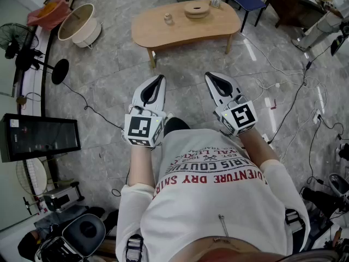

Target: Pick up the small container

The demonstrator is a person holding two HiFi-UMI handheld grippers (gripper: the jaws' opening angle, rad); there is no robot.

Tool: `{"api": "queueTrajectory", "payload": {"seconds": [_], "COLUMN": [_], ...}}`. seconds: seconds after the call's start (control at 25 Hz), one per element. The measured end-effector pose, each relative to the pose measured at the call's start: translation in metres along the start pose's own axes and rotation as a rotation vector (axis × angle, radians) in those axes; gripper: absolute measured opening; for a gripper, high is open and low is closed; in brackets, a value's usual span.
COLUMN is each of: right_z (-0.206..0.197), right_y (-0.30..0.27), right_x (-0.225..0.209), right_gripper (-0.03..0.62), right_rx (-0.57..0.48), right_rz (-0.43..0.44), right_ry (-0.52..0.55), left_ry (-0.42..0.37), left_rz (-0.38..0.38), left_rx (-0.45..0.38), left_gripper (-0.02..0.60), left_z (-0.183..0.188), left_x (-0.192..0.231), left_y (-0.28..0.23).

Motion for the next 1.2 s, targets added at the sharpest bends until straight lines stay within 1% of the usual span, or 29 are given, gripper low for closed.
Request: {"api": "queueTrajectory", "payload": {"seconds": [0.48,0.64,0.68,0.72,0.76,0.8,0.92,1.08,1.2], "right_z": [-0.004,-0.009,-0.011,-0.013,-0.016,-0.019,-0.028,-0.042,-0.052], "right_y": [-0.004,-0.005,-0.006,-0.007,-0.009,-0.011,-0.020,-0.043,-0.076], "right_x": [-0.004,-0.007,-0.008,-0.011,-0.014,-0.017,-0.026,-0.044,-0.065], "right_gripper": [0.006,0.008,0.008,0.008,0.008,0.008,0.008,0.008,0.008], "right_rx": [-0.001,-0.009,-0.008,-0.005,-0.001,0.003,0.021,0.045,0.062], "right_rz": [0.022,0.035,0.034,0.032,0.029,0.025,0.017,0.006,-0.008], "right_ry": [-0.006,-0.026,-0.033,-0.040,-0.048,-0.055,-0.069,-0.080,-0.089], "left_ry": [0.012,0.043,0.053,0.059,0.055,0.045,0.017,0.075,0.102], "left_rz": [-0.004,-0.014,-0.019,-0.024,-0.029,-0.034,-0.030,-0.030,-0.034], "left_rx": [-0.001,-0.024,-0.030,-0.032,-0.028,-0.018,0.014,0.022,0.032], "left_gripper": [0.009,0.009,0.031,0.098,0.208,0.277,0.287,0.299,0.299], "left_z": [-0.004,-0.009,-0.010,-0.012,-0.014,-0.017,-0.028,-0.039,-0.047], "left_x": [-0.002,-0.001,-0.001,-0.001,-0.001,0.000,0.005,0.027,0.058], "left_y": [-0.007,-0.011,-0.013,-0.017,-0.022,-0.028,-0.044,-0.070,-0.097]}}
Point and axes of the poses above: the fingertips, and each gripper's own axes: y backward along the fingers, x to its left, z out of its top, the point moved 6 cm from there along y, backward along the fingers, and after that the axes turned 2 degrees about y, right-handed, at the moved point
